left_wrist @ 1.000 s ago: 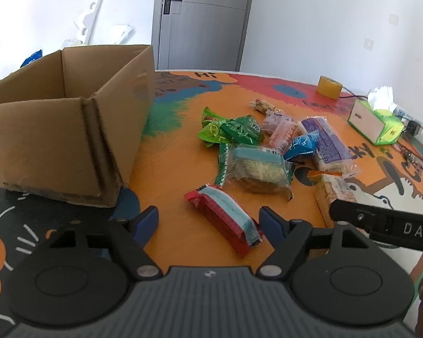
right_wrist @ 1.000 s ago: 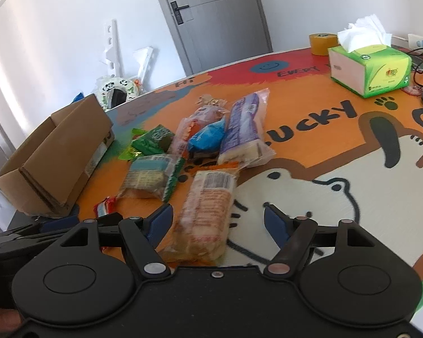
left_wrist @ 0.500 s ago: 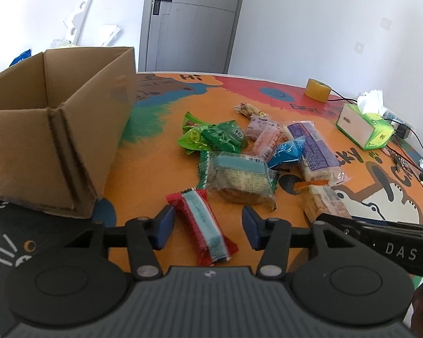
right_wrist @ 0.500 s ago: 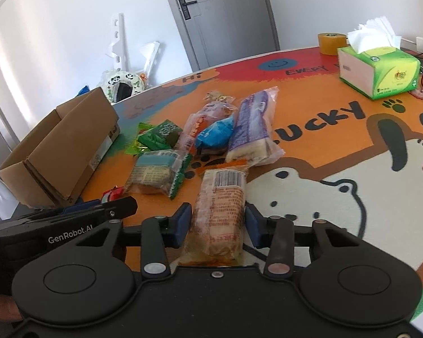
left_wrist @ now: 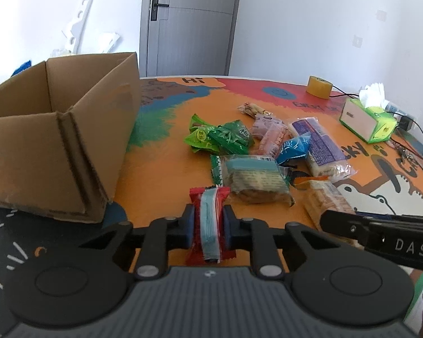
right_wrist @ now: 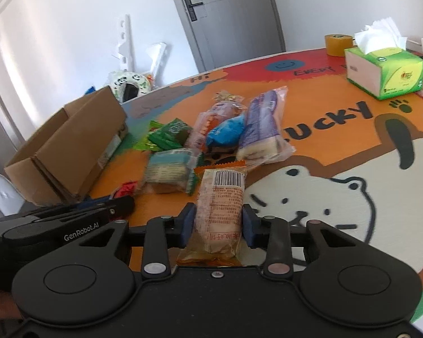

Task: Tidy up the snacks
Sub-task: 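Grasp the red-and-white bar with the left gripper while the right grasps the bread roll, then carry the red bar with the left gripper while the right carries the bread roll into the box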

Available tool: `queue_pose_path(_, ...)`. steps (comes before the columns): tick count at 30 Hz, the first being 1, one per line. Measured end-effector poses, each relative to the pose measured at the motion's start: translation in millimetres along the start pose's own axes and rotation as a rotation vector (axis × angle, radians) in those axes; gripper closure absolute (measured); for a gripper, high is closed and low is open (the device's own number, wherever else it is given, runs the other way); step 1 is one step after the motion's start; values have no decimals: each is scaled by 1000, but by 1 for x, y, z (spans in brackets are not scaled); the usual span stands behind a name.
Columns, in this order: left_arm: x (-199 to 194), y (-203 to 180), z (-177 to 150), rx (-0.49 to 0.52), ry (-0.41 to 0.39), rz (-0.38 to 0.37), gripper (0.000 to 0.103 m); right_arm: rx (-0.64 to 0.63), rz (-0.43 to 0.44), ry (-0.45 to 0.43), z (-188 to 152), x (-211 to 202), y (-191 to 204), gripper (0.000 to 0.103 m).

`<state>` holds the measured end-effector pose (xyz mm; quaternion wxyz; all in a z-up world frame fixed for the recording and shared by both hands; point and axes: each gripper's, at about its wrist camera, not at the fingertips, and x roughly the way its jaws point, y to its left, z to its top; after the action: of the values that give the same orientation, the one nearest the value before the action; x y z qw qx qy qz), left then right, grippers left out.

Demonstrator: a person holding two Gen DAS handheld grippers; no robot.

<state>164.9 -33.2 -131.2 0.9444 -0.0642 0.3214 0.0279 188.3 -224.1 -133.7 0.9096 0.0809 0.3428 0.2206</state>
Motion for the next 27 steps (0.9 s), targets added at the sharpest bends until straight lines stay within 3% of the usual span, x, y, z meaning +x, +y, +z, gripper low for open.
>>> queue_pose_path(15, -47, 9, 30, -9, -131, -53, 84, -19, 65, -114, 25, -25, 23, 67)
queue_pose_path(27, -75, 25, 57, -25, -222, -46, 84, -62, 129, -179, 53, -32, 54, 67)
